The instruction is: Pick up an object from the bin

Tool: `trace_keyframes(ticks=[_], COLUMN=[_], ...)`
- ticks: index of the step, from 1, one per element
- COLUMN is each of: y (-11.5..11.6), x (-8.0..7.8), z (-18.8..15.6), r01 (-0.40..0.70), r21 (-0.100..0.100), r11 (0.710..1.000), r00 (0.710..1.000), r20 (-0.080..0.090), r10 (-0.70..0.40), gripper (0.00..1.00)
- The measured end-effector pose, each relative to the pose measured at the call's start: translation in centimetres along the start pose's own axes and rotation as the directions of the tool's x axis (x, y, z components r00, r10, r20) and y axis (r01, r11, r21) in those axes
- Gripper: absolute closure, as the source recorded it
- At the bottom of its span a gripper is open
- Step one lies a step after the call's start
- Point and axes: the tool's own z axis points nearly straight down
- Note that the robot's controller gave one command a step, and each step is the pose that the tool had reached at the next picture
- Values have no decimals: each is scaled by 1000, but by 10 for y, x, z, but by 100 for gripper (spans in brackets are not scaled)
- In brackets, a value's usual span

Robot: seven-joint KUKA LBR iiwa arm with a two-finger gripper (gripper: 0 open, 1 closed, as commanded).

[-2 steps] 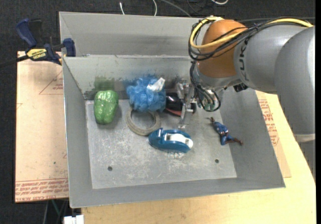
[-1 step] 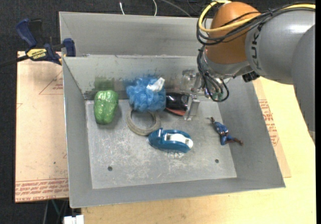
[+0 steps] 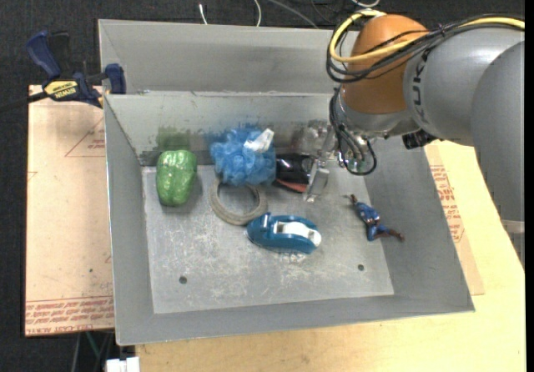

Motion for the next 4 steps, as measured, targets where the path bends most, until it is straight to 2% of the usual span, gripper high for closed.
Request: trace_keyframes(ticks=[1,2,3,4], y=[3,17,17,17], x=[12,20,20,22], z=[45,46,46,10], r01=[-152,-216,-216,-215], r21=[0,-1,-1,2], r11=[988,976,976,977], r00=[988,976,976,977], r20=[-1,1,1,-8], r10=[152,216,216,215], gripper=[0,100,100,100])
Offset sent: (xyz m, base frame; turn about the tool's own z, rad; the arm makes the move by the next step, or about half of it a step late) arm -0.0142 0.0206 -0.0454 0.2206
